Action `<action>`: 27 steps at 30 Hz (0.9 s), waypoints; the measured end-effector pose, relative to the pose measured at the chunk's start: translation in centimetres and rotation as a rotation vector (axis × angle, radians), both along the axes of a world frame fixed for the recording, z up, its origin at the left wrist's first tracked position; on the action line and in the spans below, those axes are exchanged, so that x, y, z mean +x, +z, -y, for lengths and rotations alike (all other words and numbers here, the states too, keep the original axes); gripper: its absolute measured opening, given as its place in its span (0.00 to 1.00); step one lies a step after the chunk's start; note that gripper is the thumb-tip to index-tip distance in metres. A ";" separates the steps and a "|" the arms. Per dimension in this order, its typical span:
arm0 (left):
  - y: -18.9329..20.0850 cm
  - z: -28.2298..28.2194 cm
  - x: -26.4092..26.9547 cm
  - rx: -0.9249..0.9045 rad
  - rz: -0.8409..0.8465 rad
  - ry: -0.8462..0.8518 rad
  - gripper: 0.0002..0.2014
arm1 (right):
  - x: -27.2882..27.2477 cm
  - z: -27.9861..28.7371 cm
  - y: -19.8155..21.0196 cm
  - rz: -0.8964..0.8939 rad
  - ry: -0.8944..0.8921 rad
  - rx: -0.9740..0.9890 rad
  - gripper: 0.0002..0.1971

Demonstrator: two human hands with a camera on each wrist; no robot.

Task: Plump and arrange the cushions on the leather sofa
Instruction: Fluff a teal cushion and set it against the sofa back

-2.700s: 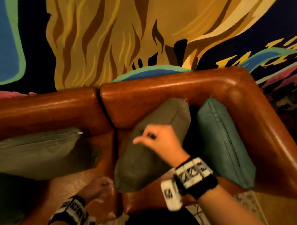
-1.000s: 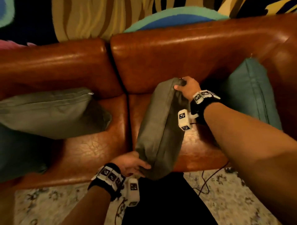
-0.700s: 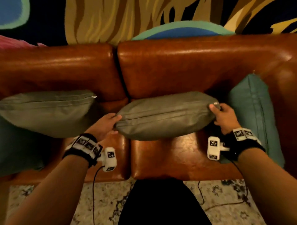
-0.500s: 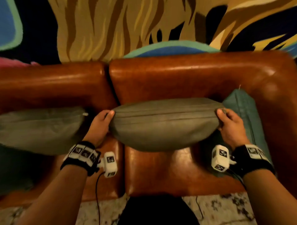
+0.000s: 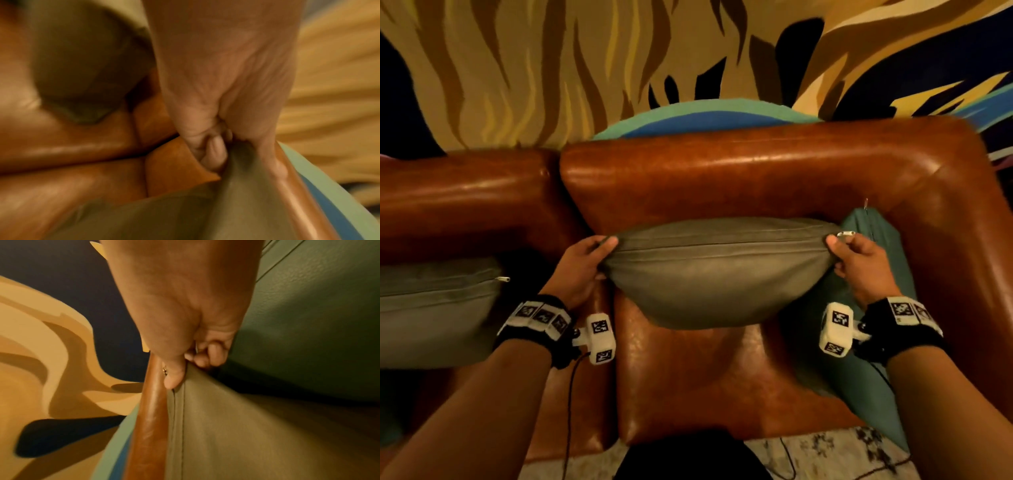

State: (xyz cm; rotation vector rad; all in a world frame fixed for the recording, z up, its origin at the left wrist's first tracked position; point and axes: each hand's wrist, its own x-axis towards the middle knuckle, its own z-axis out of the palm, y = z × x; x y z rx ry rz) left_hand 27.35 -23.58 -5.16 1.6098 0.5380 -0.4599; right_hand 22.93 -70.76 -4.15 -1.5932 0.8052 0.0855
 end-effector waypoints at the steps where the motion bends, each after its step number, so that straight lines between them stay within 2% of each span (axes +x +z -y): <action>1: -0.2 0.1 -0.1 -0.025 -0.019 0.011 0.14 | -0.2 0.1 -0.4 -0.029 -0.001 -0.002 0.08; 6: -0.3 0.9 0.6 -0.064 -0.080 0.049 0.09 | 1.1 -0.2 -0.6 -0.198 -0.013 -0.037 0.06; 10: 0.8 0.6 1.6 -0.089 -0.093 0.001 0.09 | 1.7 0.4 0.1 -0.131 0.005 -0.036 0.08; 13: 0.8 -0.3 1.8 -0.083 -0.047 0.028 0.11 | 1.3 0.8 -0.2 -0.040 -0.071 0.020 0.11; 17: -0.1 0.4 1.1 0.017 -0.072 0.045 0.10 | 1.1 -0.2 -1.1 -0.161 -0.089 -0.022 0.05; 19: 0.0 0.7 1.2 0.101 -0.091 0.057 0.11 | 1.7 -0.4 -0.9 -0.201 -0.109 -0.165 0.15; 20: 0.4 0.8 1.2 0.201 -0.072 0.066 0.13 | 2.0 -0.7 -0.4 -0.200 -0.116 -0.321 0.19; 22: 1.2 0.7 1.3 0.466 0.017 0.124 0.12 | 2.4 -2.1 1.0 -0.067 -0.069 -0.596 0.14; 23: 1.8 1.1 1.1 0.529 0.068 0.175 0.10 | 2.3 -3.4 1.8 0.022 -0.007 -0.628 0.12; 24: 2.2 1.7 0.8 0.515 0.106 0.229 0.07 | 2.1 -4.9 2.5 0.093 0.083 -0.599 0.12; 25: 2.5 2.5 0.3 0.410 0.135 0.264 0.06 | 1.8 -6.5 3.0 0.145 0.182 -0.515 0.12; 27: 2.4 3.6 -0.8 0.086 0.086 0.283 0.08 | 0.9 -8.4 2.4 0.124 0.332 -0.326 0.12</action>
